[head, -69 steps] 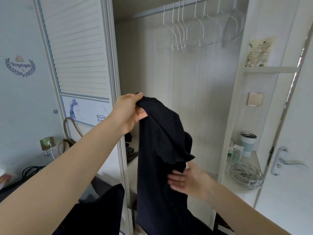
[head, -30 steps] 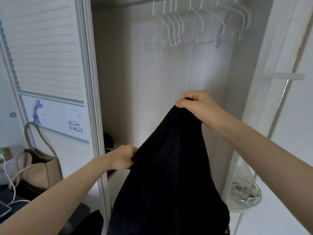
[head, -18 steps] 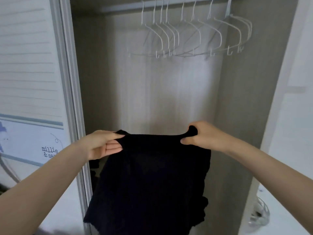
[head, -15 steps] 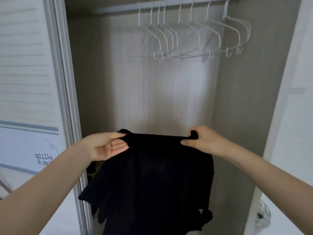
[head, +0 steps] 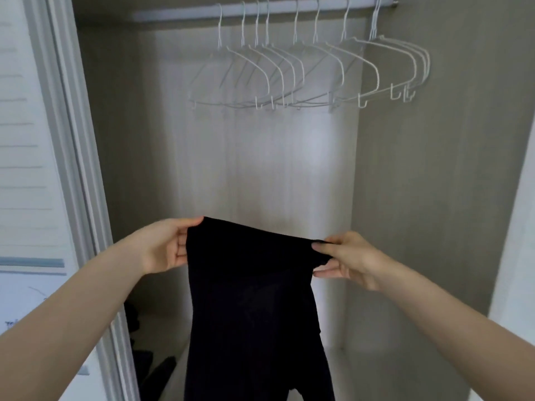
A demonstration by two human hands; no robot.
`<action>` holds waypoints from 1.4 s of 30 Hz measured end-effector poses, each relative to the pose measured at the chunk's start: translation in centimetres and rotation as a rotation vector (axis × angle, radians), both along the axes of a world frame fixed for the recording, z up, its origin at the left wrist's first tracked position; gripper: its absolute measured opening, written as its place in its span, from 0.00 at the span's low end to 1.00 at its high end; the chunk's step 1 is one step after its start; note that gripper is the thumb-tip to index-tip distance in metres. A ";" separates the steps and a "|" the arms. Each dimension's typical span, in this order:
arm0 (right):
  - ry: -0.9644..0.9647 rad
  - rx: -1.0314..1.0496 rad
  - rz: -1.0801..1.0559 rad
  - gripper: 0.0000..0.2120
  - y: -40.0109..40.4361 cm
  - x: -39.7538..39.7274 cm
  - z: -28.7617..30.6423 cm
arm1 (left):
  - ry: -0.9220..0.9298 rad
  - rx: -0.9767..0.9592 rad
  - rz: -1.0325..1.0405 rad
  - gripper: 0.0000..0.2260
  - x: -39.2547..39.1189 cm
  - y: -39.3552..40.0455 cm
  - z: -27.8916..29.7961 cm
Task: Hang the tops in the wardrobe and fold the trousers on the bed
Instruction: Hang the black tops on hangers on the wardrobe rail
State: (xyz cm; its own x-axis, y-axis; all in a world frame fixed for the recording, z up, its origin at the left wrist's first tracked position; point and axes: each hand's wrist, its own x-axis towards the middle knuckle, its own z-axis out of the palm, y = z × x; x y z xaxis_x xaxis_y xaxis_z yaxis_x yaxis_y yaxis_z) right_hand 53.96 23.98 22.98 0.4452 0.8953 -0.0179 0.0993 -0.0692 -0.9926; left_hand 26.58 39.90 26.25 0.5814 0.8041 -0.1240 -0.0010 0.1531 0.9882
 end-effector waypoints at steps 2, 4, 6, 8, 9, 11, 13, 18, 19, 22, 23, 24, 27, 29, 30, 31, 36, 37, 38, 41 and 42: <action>0.104 0.032 0.051 0.08 0.1 -0.2 0.0 | 0.017 -0.008 0.049 0.09 0.4 1.5 -0.3; 0.008 -0.004 0.073 0.09 0.0 -0.2 0.1 | -0.045 -0.064 0.096 0.07 1.1 2.7 -0.2; -0.250 -0.083 0.074 0.11 -0.4 -0.4 0.7 | -0.139 -0.117 0.125 0.06 2.3 3.7 0.3; -0.466 -0.146 0.078 0.09 -0.8 -0.8 1.6 | -0.204 -0.128 0.133 0.08 3.8 4.0 1.2; -0.531 -0.171 0.083 0.07 -0.9 -0.8 2.1 | -0.215 -0.112 0.130 0.09 4.7 3.8 1.6; -0.710 -0.237 0.093 0.05 -0.7 -0.8 3.0 | -0.217 -0.047 0.117 0.08 6.3 3.1 2.4; -0.944 -0.323 0.086 0.03 -0.5 -0.6 4.3 | -0.214 0.015 0.096 0.07 7.9 2.6 3.2; -0.931 -0.529 0.169 0.07 -0.5 -0.6 8.6 | -0.212 0.143 0.059 0.07 11.3 1.6 5.5; -0.917 -0.469 0.117 0.08 -0.3 -0.5 9.9 | -0.211 0.174 0.055 0.07 11.8 1.5 5.9; -0.979 -0.111 -0.175 0.08 0.2 0.1 15.0 | -0.197 0.328 0.098 0.09 13.2 1.4 7.0; -0.995 0.008 -0.275 0.08 0.3 0.3 16.9 | -0.183 0.418 0.141 0.10 13.7 1.5 7.3; -0.999 0.114 -0.355 0.09 0.3 0.3 18.6 | -0.163 0.526 0.199 0.12 14.1 1.7 7.7; -0.930 0.342 -0.481 0.10 0.5 0.6 23.6 | -0.132 0.748 0.319 0.16 15.1 1.8 9.2; -0.974 0.452 -0.606 0.11 0.8 1.1 26.4 | -0.111 0.819 0.345 0.19 15.9 1.8 10.2; -1.030 0.487 -0.700 0.11 0.9 1.7 27.9 | -0.096 0.856 0.362 0.20 16.2 1.8 10.8; -1.077 0.493 -0.789 0.12 1.1 2.3 29.2 | -0.073 0.892 0.380 0.21 16.4 1.9 11.2; -1.213 0.294 -0.960 0.15 2.1 6.7 33.4 | -0.082 0.949 0.422 0.22 17.5 2.8 13.3; -1.255 0.244 -0.959 0.16 2.4 7.5 33.6 | -0.082 0.943 0.423 0.22 17.6 3.0 13.3; -1.293 0.191 -0.947 0.16 2.6 8.3 33.8 | -0.082 0.943 0.422 0.22 17.9 3.1 13.5; -1.341 0.036 -0.875 0.17 3.3 10.5 33.5 | -0.072 0.959 0.406 0.22 18.3 3.5 13.3; -1.336 -0.009 -0.858 0.19 3.4 11.3 33.5 | -0.070 0.962 0.399 0.22 18.5 3.7 13.2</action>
State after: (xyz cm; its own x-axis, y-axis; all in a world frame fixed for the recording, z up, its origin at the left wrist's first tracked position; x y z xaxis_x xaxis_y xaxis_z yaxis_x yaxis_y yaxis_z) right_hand 65.22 27.43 56.46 0.4958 0.3828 0.7795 0.7925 -0.5666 -0.2259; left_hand 45.10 43.57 39.48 0.2334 0.6805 0.6945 0.0596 -0.7229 0.6884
